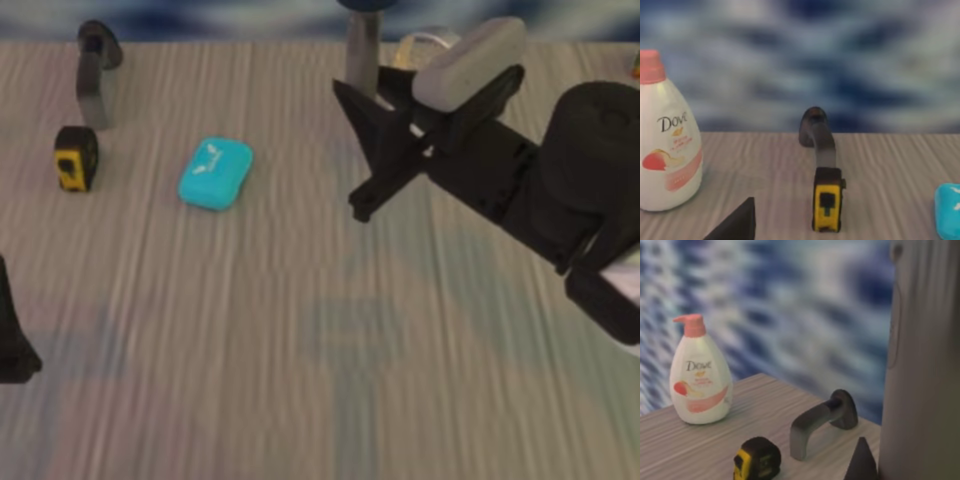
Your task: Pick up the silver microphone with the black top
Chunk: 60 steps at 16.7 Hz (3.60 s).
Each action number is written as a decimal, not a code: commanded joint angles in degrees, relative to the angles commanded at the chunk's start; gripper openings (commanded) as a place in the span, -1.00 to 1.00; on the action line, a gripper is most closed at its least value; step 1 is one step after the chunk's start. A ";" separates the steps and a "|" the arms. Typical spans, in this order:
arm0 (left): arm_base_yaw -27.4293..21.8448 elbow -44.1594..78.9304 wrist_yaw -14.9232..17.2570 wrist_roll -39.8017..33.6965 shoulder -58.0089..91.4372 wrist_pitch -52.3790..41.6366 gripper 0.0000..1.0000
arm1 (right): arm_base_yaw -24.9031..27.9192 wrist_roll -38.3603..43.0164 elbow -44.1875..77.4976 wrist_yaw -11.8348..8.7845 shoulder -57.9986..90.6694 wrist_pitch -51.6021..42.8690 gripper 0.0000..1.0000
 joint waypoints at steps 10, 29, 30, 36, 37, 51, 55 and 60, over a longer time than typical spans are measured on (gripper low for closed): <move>-8.99 16.03 14.16 0.43 25.97 10.75 1.00 | 0.00 0.00 0.00 0.00 0.00 0.00 -1.00; -22.02 40.36 33.91 1.05 69.19 26.88 1.00 | 0.00 0.00 0.00 0.00 0.00 0.00 -1.00; -22.77 41.54 33.27 1.02 70.56 27.28 1.00 | 0.00 0.00 0.00 0.00 0.00 0.00 -1.00; -29.68 52.76 26.66 0.88 86.01 31.08 1.00 | 0.00 0.00 0.00 0.00 0.00 0.00 -1.00; -30.64 54.19 25.73 0.84 87.73 31.51 1.00 | 0.00 0.00 0.00 0.00 0.00 0.00 -1.00; -31.69 55.69 24.73 0.78 89.39 31.94 -0.36 | 0.00 0.00 0.00 0.00 0.00 0.00 -1.00; -31.69 55.69 24.73 0.78 89.39 31.94 -0.96 | 0.00 0.00 0.00 0.00 0.00 0.00 -1.00; -31.69 55.69 24.73 0.78 89.39 31.94 -1.00 | 0.00 0.00 0.00 0.00 0.00 0.00 -1.00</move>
